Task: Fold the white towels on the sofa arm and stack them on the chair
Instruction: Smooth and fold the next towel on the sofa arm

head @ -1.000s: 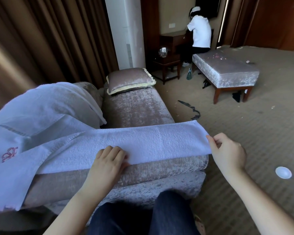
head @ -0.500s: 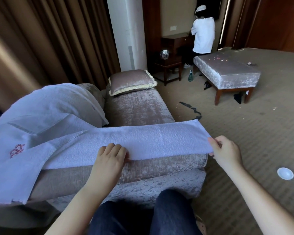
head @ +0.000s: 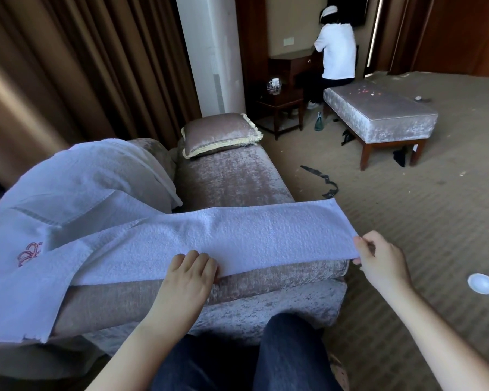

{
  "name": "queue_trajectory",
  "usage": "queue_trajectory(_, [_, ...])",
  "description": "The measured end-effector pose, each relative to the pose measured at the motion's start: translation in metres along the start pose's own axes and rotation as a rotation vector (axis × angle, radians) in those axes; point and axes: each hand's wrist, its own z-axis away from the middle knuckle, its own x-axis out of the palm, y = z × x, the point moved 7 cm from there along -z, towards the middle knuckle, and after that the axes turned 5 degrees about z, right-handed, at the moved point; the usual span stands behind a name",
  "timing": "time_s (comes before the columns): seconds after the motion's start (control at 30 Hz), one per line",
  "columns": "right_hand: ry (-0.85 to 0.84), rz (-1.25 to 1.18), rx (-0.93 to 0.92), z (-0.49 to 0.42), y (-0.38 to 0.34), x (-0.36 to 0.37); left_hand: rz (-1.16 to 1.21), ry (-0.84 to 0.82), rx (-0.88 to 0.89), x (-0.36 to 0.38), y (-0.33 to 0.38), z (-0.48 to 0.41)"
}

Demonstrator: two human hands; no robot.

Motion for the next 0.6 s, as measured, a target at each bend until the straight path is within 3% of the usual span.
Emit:
queue_trajectory(0.3, [0.051, -0.018, 0.014, 0.009, 0.011, 0.003, 0.091, 0.024, 0.04, -0.006, 0.005, 0.001])
queue_trajectory(0.4, [0.111, 0.017, 0.006, 0.006, 0.004, 0.0, 0.247, 0.041, -0.003, -0.017, -0.002, -0.01])
queue_trajectory(0.5, [0.247, 0.039, -0.105, -0.001, -0.026, -0.005, 0.324, 0.079, -0.064, -0.026, -0.012, -0.041])
queue_trajectory(0.6, [0.187, 0.048, -0.212, -0.026, -0.066, 0.007, 0.319, 0.017, -0.102, -0.007, -0.022, -0.08])
